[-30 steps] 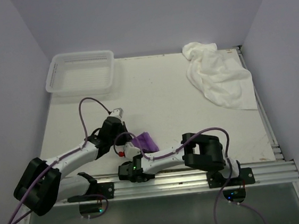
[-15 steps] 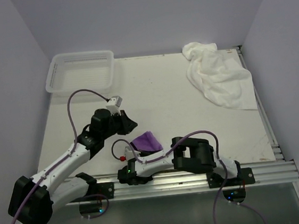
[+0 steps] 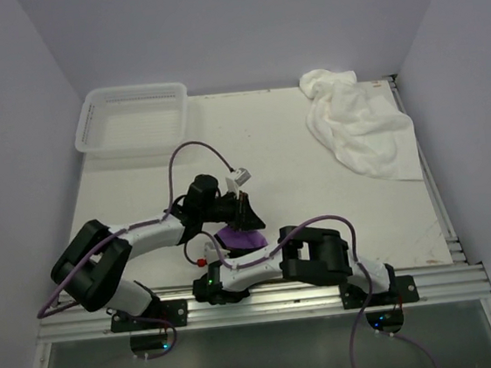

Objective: Roll the towels
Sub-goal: Roll the towel

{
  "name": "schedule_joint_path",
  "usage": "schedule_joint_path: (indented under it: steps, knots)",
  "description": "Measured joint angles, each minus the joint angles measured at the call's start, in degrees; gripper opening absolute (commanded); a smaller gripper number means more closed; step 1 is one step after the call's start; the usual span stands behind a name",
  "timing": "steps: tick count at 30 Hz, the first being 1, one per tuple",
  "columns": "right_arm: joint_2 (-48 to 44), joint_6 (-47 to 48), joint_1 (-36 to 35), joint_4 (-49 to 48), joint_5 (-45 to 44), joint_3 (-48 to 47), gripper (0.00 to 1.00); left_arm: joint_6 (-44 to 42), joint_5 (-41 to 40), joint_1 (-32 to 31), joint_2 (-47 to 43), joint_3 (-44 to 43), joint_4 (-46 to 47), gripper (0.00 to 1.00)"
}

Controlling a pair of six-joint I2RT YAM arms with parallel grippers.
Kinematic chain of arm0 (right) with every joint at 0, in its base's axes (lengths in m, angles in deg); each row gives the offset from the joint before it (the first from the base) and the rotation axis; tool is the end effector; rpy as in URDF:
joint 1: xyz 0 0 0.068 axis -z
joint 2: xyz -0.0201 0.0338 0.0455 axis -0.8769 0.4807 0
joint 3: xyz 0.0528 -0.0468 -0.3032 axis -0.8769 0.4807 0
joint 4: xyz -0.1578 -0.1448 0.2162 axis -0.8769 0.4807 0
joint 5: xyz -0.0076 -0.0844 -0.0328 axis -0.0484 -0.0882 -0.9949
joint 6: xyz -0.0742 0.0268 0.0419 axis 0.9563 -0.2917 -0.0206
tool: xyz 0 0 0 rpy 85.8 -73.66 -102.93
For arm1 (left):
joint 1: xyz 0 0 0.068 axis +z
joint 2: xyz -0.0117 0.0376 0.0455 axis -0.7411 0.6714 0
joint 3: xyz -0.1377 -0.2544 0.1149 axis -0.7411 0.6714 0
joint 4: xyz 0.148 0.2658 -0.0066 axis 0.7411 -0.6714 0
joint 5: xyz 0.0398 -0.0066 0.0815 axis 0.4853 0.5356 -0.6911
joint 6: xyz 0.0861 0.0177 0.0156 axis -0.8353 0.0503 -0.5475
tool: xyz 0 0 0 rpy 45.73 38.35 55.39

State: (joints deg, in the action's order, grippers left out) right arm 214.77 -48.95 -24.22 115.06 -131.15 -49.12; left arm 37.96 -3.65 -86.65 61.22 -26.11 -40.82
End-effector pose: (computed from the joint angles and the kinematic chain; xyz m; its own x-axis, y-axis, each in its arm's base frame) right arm 0.0966 0.4149 0.0775 -0.3477 -0.9328 -0.0947 -0.5165 0.2749 -0.8109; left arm 0.2376 -0.2528 0.1713 -0.7894 0.1214 -0.6018 0.5922 0.4088 -0.6944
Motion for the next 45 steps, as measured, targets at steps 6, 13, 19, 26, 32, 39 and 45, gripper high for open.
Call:
schedule_joint_path:
  steps: [6, 13, 19, 26, 32, 39, 45]
  knots:
    - [0.5, 1.1, 0.0, 0.9, 0.2, -0.1, 0.0, -1.5, 1.7, -0.5, 5.9, 0.0, 1.5, 0.19]
    - [0.5, 1.6, 0.0, 1.4, 0.6, 0.0, 0.0, -3.5, -1.7, -0.5, 11.1, -0.1, 2.1, 0.16]
    - [0.3, 1.6, 0.0, 1.0, 0.0, 0.8, 0.1, -3.7, -6.8, -0.8, 13.3, -0.2, 2.3, 0.14]
    - [-3.5, 0.1, 0.0, -1.1, 0.1, 4.1, 0.31, -2.2, -9.1, -1.1, 15.8, -0.1, 6.9, 0.13]
    - [-14.2, -3.4, -0.6, -5.2, 4.7, 10.2, 0.42, -1.5, -10.6, -1.1, 17.2, 0.5, 10.9, 0.11]
    - [-32.4, -11.7, 0.1, -13.0, 9.4, 16.6, 0.46, -1.2, -14.1, -1.1, 17.2, 1.2, 13.6, 0.11]
    - [-48.1, -15.5, 0.9, -20.3, 15.0, 27.6, 0.43, -1.3, -16.2, -1.1, 16.6, 1.8, 14.1, 0.1]
